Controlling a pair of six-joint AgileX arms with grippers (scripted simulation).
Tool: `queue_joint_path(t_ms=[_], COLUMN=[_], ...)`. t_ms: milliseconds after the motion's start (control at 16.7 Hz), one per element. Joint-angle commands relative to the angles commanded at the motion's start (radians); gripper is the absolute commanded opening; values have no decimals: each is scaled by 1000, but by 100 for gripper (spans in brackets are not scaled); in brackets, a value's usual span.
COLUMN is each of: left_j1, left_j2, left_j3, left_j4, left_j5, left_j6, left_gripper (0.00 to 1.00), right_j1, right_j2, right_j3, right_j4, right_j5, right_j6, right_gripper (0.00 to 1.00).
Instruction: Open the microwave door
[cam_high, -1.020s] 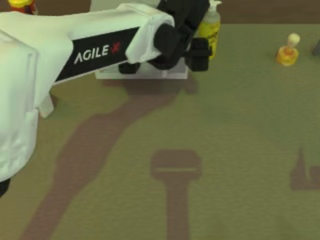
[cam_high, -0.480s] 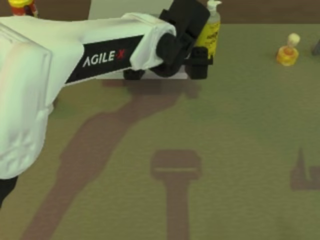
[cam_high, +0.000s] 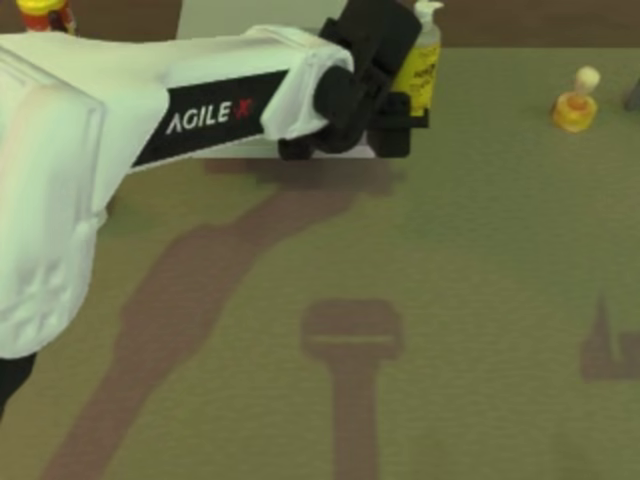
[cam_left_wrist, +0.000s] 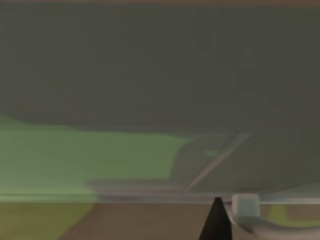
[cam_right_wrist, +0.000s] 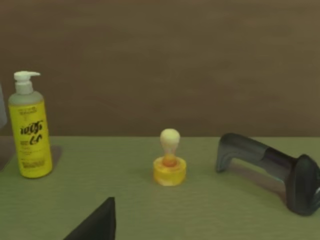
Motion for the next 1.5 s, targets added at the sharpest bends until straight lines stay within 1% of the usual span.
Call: queue_joint_path(t_ms=[120,180,600,660,1140,1500], left_j1=[0,0,0,-38,-34,-34], left_j2=[0,0,0,-25,-89,-90], left_j3=[0,0,0,-51,-147,-148], left_j4=[0,0,0,-8,47,47], left_j5=[0,0,0,13,-21,-21], left_j6=[0,0,0,-2,-30,-31], left_gripper=[2,0,0,0,0,0], right_j1=[0,0,0,0,0,0], right_j2=[0,0,0,0,0,0], right_j3=[0,0,0,0,0,0], right_j4=[0,0,0,0,0,0], right_j5=[0,0,0,0,0,0], right_j6=[0,0,0,0,0,0], right_gripper=[100,100,100,100,100,100])
